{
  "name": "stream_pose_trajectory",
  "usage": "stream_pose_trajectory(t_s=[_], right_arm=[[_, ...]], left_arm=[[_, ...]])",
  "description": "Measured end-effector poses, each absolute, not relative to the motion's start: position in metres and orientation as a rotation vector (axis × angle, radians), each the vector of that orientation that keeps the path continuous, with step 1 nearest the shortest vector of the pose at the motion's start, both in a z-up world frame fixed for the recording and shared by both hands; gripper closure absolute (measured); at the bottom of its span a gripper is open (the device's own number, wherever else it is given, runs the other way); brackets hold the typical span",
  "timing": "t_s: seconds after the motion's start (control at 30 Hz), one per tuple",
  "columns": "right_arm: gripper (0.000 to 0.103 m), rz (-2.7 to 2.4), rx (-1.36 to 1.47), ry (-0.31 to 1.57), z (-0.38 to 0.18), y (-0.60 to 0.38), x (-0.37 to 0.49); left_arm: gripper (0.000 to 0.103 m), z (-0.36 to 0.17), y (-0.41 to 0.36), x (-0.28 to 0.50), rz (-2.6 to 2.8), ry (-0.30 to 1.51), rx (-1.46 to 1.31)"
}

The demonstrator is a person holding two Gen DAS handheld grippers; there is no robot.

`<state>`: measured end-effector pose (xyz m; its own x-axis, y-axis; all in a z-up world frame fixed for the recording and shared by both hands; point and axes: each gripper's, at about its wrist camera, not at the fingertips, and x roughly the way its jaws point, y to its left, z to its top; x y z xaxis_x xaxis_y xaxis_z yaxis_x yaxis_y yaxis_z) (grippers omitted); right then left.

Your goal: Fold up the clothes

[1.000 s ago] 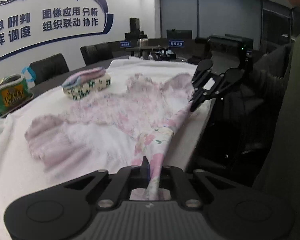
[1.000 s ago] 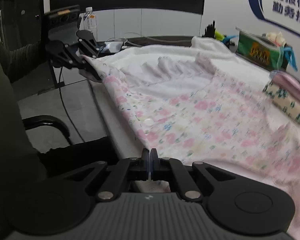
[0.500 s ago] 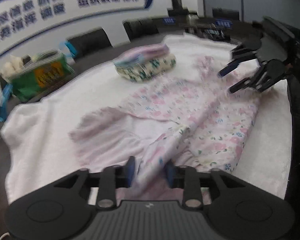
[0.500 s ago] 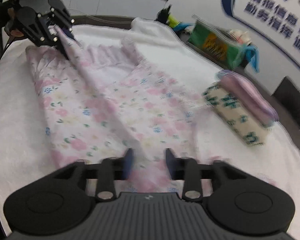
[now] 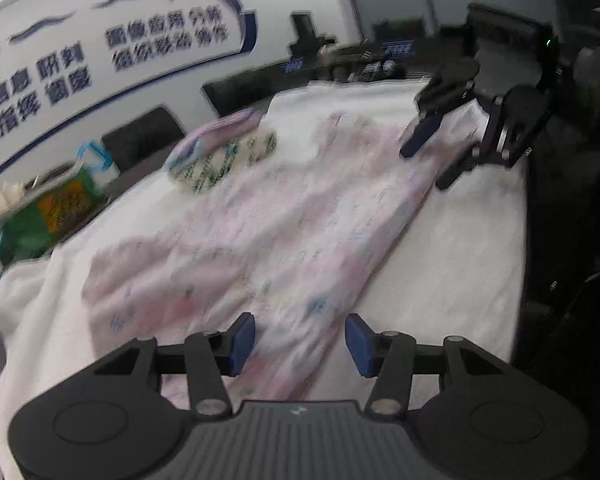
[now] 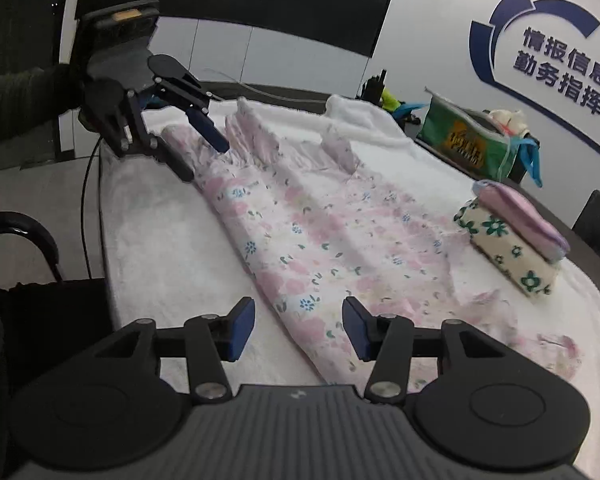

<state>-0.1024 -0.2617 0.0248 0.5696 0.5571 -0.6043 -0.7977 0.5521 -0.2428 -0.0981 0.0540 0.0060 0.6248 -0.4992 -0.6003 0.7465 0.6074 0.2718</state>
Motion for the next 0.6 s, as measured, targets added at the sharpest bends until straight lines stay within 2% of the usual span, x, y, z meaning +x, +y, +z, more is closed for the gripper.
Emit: stream_pose_trajectory(t_s=[0.13, 0.17, 0.2, 0.23, 0.27, 0.37, 0.53, 0.6], right_arm=[[0.057, 0.798, -0.558, 0.515, 0.011, -0.257, -0.086], [0.060, 0.801, -0.526, 0.526, 0.010, -0.260, -0.083], [0.070, 0.810, -0.494, 0.541, 0.009, -0.263, -0.080], [0.074, 0.824, -0.461, 0.561, 0.008, -0.265, -0.078], [0.086, 0.838, -0.438, 0.575, 0.008, -0.267, -0.077], [0.100, 0.868, -0.419, 0.606, 0.012, -0.266, -0.081], [0.102, 0.927, -0.410, 0.650, 0.029, -0.269, -0.101], [0.100, 0.931, -0.412, 0.671, 0.031, -0.269, -0.112]], left_arm=[[0.051, -0.001, 0.081, -0.099, -0.722, 0.492, 0.491], [0.058, -0.002, 0.086, -0.099, -0.730, 0.493, 0.475], [0.068, -0.003, 0.091, -0.097, -0.742, 0.503, 0.451], [0.099, -0.003, 0.093, -0.094, -0.749, 0.519, 0.436], [0.100, -0.001, 0.094, -0.094, -0.752, 0.520, 0.432], [0.102, 0.007, 0.100, -0.100, -0.772, 0.525, 0.418], [0.101, 0.019, 0.108, -0.129, -0.839, 0.540, 0.338], [0.094, 0.013, 0.111, -0.135, -0.858, 0.571, 0.284]])
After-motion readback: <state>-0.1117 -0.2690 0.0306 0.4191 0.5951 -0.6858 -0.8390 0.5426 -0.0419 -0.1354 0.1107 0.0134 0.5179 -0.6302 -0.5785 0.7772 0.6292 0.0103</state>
